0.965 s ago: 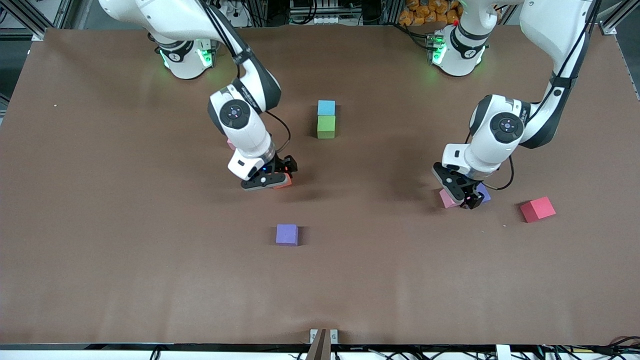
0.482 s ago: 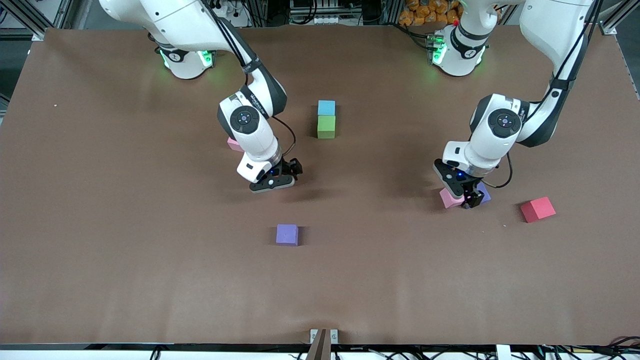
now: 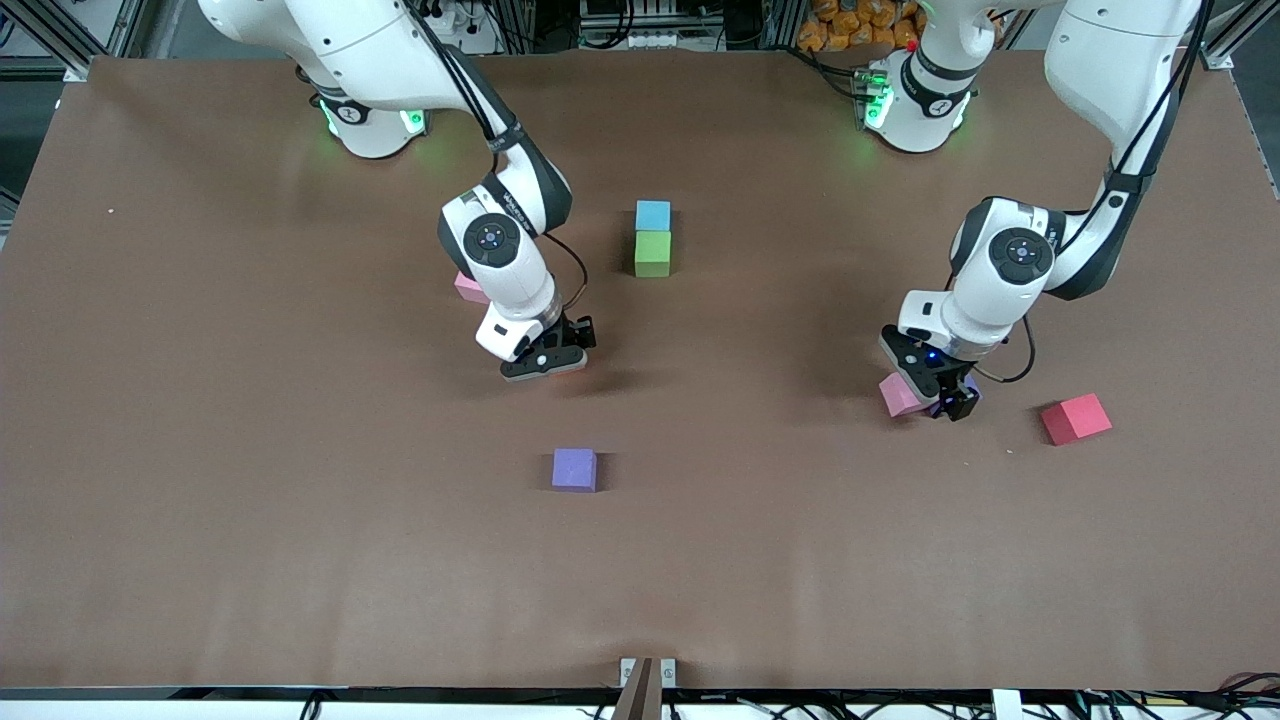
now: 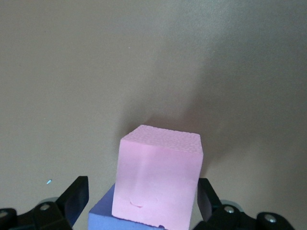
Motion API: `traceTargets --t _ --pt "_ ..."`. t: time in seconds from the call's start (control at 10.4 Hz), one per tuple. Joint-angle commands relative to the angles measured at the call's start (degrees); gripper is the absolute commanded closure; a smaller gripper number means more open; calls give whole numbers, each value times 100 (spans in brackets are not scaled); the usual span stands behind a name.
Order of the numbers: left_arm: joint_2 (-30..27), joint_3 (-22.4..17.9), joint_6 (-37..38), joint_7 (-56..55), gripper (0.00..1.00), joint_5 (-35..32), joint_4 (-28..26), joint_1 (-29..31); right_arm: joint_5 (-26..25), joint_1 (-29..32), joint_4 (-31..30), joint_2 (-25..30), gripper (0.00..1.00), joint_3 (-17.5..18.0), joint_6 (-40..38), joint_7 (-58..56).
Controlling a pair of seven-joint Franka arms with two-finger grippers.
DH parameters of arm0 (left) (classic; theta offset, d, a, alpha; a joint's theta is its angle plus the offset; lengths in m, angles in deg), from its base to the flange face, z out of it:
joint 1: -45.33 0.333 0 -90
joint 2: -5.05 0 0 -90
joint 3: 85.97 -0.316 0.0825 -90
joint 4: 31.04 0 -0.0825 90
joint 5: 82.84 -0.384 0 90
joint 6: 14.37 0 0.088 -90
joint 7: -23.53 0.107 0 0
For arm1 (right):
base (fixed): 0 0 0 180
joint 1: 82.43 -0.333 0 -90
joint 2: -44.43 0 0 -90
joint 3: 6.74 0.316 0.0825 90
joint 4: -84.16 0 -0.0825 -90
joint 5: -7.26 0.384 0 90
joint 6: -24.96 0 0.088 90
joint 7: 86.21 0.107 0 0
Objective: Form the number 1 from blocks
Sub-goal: 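Grasp the pink cube with the left gripper while the right grasps orange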
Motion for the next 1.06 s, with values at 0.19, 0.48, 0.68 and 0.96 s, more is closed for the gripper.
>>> traceTargets --t 0.19,0.48,0.68,0.96 --pt "291 -48 -353 -65 13 -15 86 -89 112 -605 39 94 53 -23 18 1265" --pt "265 -49 -345 -1073 89 153 7 -238 112 -1212 390 6 52 -41 1 2287" --pt "213 -40 -319 -1523 100 153 7 -282 120 -1292 505 -81 51 -41 1 2439" --pt "28 -22 -292 -1708 100 240 7 -300 103 -1617 567 -214 48 -93 1 2772"
